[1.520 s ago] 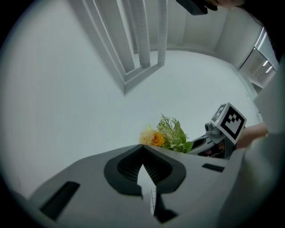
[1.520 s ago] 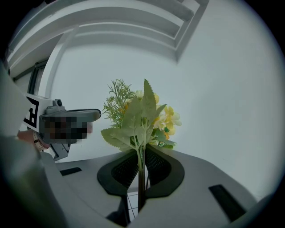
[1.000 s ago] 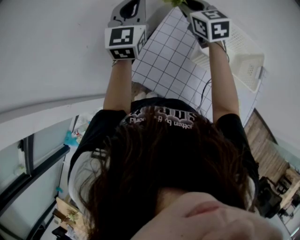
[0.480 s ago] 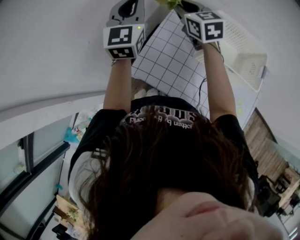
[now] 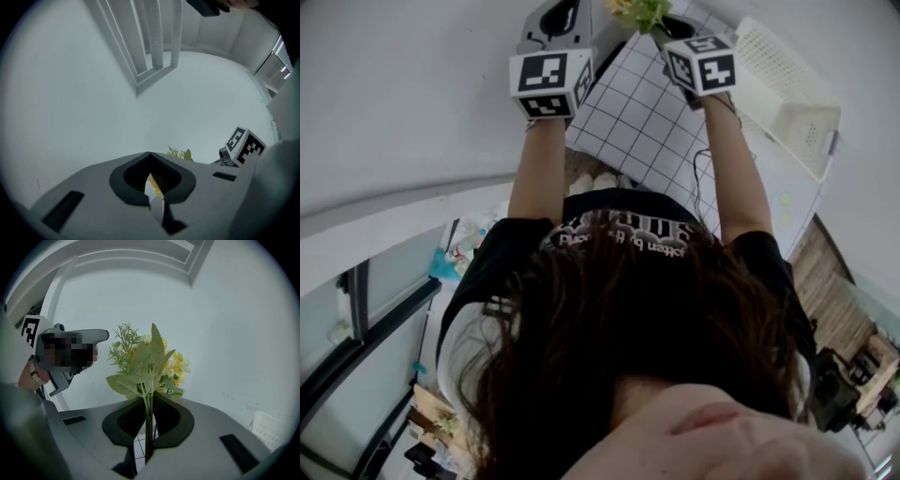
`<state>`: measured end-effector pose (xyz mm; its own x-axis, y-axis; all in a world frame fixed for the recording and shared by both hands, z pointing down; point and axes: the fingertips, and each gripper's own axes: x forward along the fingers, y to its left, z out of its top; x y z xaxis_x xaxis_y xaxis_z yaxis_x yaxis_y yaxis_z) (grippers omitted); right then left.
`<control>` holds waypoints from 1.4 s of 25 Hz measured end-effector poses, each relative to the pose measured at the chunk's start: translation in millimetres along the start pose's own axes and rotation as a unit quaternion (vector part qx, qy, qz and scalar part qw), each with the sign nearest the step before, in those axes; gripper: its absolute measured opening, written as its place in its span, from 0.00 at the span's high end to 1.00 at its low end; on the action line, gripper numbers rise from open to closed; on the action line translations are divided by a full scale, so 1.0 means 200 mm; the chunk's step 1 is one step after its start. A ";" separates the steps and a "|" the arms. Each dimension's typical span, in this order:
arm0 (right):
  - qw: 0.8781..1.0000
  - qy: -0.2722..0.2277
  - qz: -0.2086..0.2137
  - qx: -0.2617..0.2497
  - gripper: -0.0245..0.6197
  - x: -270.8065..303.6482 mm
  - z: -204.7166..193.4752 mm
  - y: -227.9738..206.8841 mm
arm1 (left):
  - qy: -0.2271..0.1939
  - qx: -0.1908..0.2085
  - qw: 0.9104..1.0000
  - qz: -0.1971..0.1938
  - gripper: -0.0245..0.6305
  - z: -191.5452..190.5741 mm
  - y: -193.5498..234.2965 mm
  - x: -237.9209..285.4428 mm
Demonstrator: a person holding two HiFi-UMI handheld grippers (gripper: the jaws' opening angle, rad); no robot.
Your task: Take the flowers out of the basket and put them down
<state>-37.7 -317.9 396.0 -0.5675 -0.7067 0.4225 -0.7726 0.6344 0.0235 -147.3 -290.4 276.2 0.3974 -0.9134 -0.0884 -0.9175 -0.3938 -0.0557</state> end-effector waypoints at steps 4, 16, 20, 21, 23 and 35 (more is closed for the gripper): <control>1.000 0.011 -0.003 -0.018 0.88 0.01 -0.07 0.04 | 0.004 -0.005 1.000 -0.003 0.96 -0.03 0.01 -0.01; 0.998 0.059 -0.002 0.019 0.88 0.06 -0.41 0.14 | 0.013 -0.008 1.000 -0.005 0.96 -0.07 0.04 -0.06; 0.998 0.067 -0.003 0.022 0.88 0.07 -0.50 0.17 | 0.014 -0.006 1.000 -0.008 0.96 -0.08 0.04 -0.07; 0.997 0.068 -0.003 0.022 0.88 0.07 -0.52 0.18 | 0.014 -0.005 1.000 -0.008 0.96 -0.08 0.04 -0.08; 0.997 0.074 -0.006 0.022 0.88 0.07 -0.57 0.19 | 0.014 -0.007 1.000 -0.009 0.96 -0.09 0.04 -0.08; 0.992 0.119 -0.014 0.045 0.88 0.08 -0.90 0.24 | 0.015 -0.021 0.999 -0.021 0.96 -0.12 0.02 -0.09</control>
<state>-33.1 -242.4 567.6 -0.4703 -0.6229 0.6251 -0.8159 0.5769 -0.0389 -158.1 -277.1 301.3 0.4363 -0.8980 -0.0578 -0.8998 -0.4361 -0.0165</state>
